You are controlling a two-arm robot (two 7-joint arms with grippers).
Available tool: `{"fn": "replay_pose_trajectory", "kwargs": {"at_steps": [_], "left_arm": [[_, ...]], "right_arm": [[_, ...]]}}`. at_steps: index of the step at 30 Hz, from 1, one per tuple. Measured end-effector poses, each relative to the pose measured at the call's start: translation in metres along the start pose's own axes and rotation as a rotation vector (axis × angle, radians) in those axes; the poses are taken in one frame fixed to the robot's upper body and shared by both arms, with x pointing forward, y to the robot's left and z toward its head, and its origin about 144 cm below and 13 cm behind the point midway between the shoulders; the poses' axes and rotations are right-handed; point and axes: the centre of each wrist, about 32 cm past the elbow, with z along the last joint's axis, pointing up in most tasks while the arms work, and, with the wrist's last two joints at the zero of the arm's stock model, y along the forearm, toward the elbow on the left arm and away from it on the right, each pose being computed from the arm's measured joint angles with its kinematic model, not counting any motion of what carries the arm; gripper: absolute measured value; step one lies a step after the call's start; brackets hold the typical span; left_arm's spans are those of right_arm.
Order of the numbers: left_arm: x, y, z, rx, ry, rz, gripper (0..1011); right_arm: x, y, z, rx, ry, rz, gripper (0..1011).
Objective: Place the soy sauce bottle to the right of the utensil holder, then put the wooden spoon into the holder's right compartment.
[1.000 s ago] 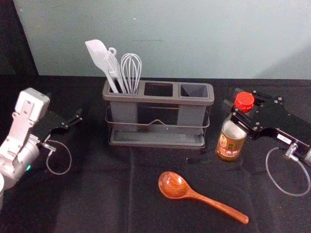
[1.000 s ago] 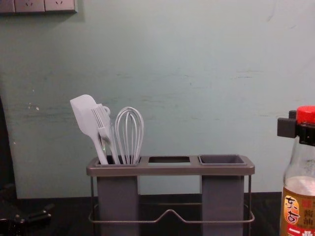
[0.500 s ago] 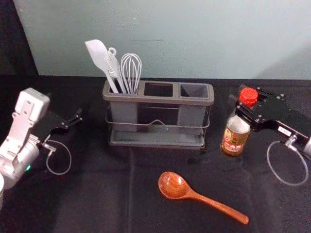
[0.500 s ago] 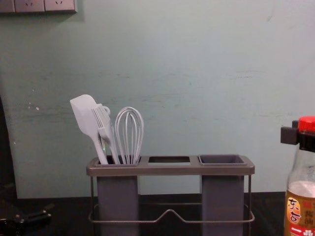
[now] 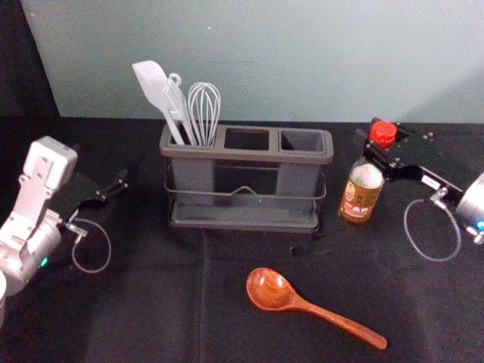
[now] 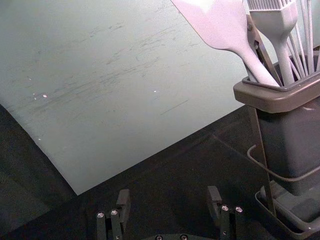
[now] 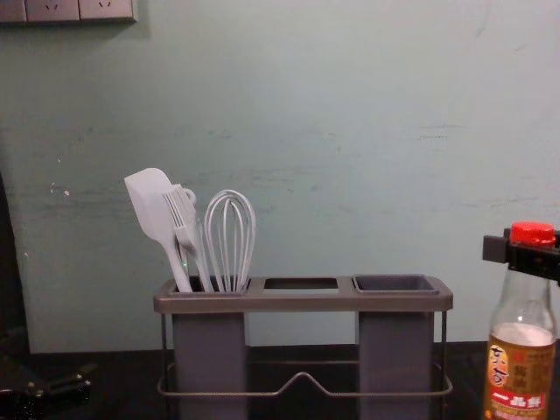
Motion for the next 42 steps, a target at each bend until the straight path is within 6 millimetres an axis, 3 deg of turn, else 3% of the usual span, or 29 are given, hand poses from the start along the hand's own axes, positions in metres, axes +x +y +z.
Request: {"fn": "replay_pose_trajectory", "kwargs": {"at_steps": [15,32,39,42], "left_arm": [[0.0,0.0,0.0,0.0,0.0,0.0,1005],[0.0,0.0,0.0,0.0,0.0,0.0,1005],[0.0,0.0,0.0,0.0,0.0,0.0,1005],[0.0,0.0,0.0,0.0,0.0,0.0,1005]], "right_arm": [[0.013,0.026,-0.018,-0.006,0.024,-0.017,382],[0.01,0.033,-0.032,-0.002,0.041,-0.039,384],[0.009,0.033,-0.033,-0.013,0.048,-0.043,565],[0.009,0.033,-0.033,-0.015,0.051,-0.048,693]]}}
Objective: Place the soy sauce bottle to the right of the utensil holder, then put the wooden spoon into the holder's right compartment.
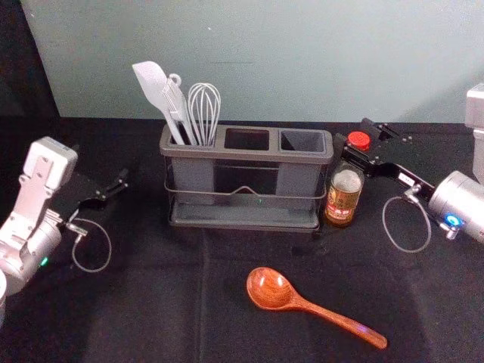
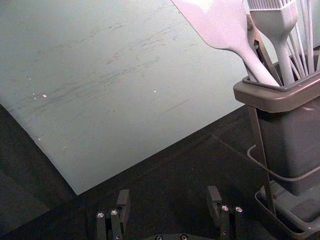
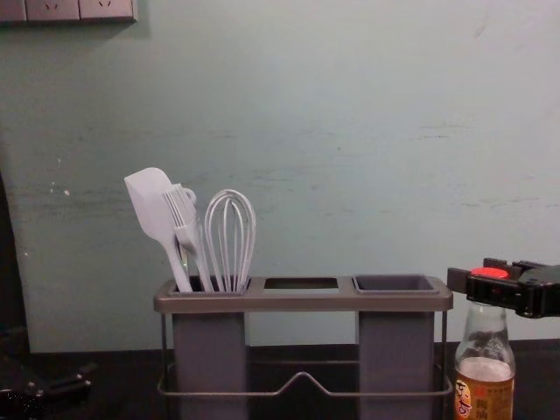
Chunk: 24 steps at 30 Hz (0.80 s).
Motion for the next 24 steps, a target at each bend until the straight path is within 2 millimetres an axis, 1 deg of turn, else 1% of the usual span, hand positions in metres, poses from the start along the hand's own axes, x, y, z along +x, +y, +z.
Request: {"fn": "replay_pose_trajectory", "kwargs": {"at_steps": [1,3,4,6,8,12,13,18,19,24], "left_arm": [[0.0,0.0,0.0,0.0,0.0,0.0,1005],[0.0,0.0,0.0,0.0,0.0,0.0,1005],[0.0,0.0,0.0,0.0,0.0,0.0,1005],[0.0,0.0,0.0,0.0,0.0,0.0,1005],[0.0,0.0,0.0,0.0,0.0,0.0,1005],[0.0,0.0,0.0,0.0,0.0,0.0,1005],[0.0,0.0,0.0,0.0,0.0,0.0,1005],[0.0,0.0,0.0,0.0,0.0,0.0,1005],[0.0,0.0,0.0,0.0,0.0,0.0,1005],[0.0,0.0,0.0,0.0,0.0,0.0,1005]], "right_arm": [[0.0,0.0,0.0,0.0,0.0,0.0,731],[0.0,-0.001,0.003,0.004,-0.002,-0.001,763],[0.0,-0.002,0.004,0.005,-0.003,-0.002,826],[0.0,-0.003,0.006,0.008,-0.006,-0.006,863],[0.0,-0.006,0.01,0.011,-0.014,-0.007,930],[-0.003,-0.014,0.02,0.008,-0.026,-0.011,1003],[-0.003,-0.014,0.02,0.008,-0.026,-0.011,1003],[-0.013,-0.028,0.031,-0.018,-0.041,0.004,1003],[-0.013,-0.028,0.031,-0.018,-0.041,0.004,1002],[-0.027,-0.045,0.038,-0.064,-0.047,0.049,1003]]}}
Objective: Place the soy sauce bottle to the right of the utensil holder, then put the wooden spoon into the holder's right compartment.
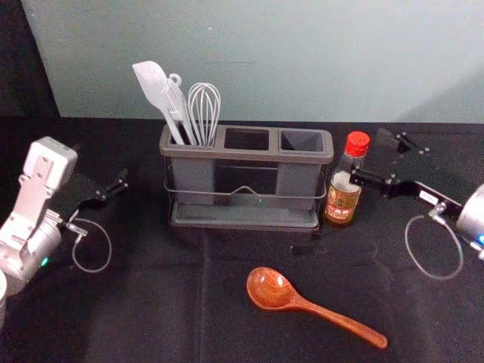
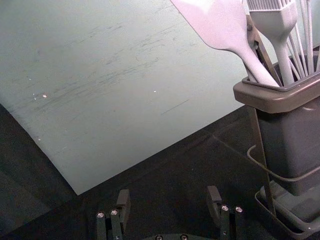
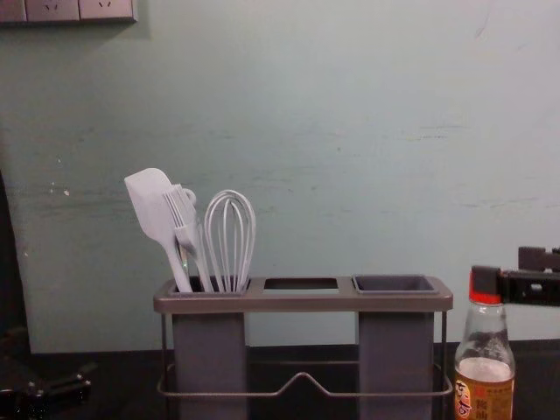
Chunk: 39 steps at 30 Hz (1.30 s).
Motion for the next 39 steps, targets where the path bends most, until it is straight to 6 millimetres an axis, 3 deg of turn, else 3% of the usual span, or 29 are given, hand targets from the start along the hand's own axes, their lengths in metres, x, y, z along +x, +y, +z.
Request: {"fn": "replay_pose_trajectory", "kwargs": {"at_steps": [10,16,39], "left_arm": [[0.0,0.0,0.0,0.0,0.0,0.0,1005],[0.0,0.0,0.0,0.0,0.0,0.0,1005],[0.0,0.0,0.0,0.0,0.0,0.0,1005]], "right_arm": [[-0.021,-0.019,0.006,-0.067,-0.033,0.096,1003],[-0.029,-0.019,0.005,-0.119,-0.045,0.15,1003],[-0.058,0.029,-0.001,-0.451,-0.128,0.33,1003]]}}
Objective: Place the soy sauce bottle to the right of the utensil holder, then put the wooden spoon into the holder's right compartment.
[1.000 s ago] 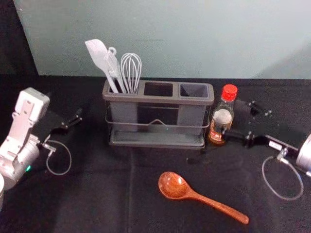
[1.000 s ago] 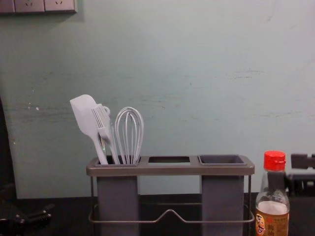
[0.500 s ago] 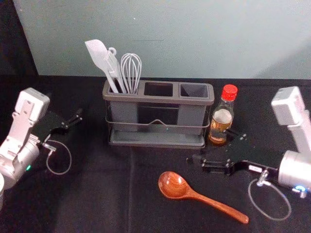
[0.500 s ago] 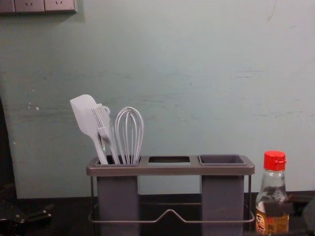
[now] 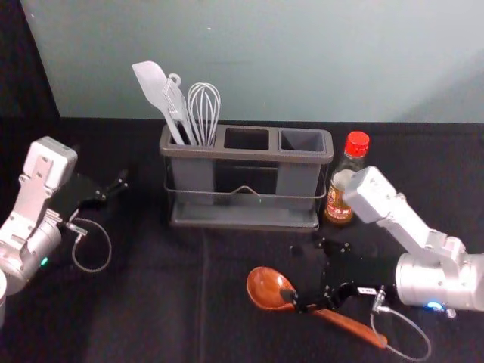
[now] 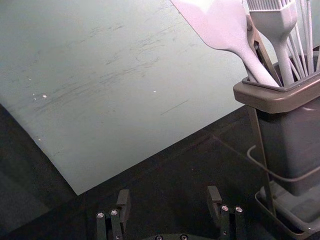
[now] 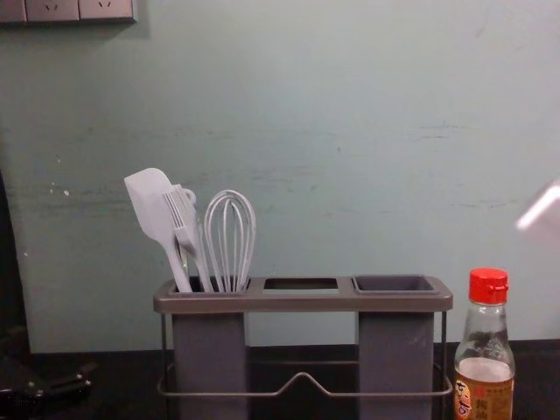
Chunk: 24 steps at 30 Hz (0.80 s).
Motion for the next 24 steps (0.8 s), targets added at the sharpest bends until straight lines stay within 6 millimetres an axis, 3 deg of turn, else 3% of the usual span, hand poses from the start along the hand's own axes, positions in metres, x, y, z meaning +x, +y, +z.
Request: {"fn": "replay_pose_trajectory", "kwargs": {"at_steps": [11,24], "left_arm": [[0.0,0.0,0.0,0.0,0.0,0.0,1005],[0.0,0.0,0.0,0.0,0.0,0.0,1005]], "right_arm": [[0.008,0.012,0.031,-0.147,-0.121,0.013,1003],[0.011,0.032,0.039,-0.161,-0.135,0.059,1003]]}}
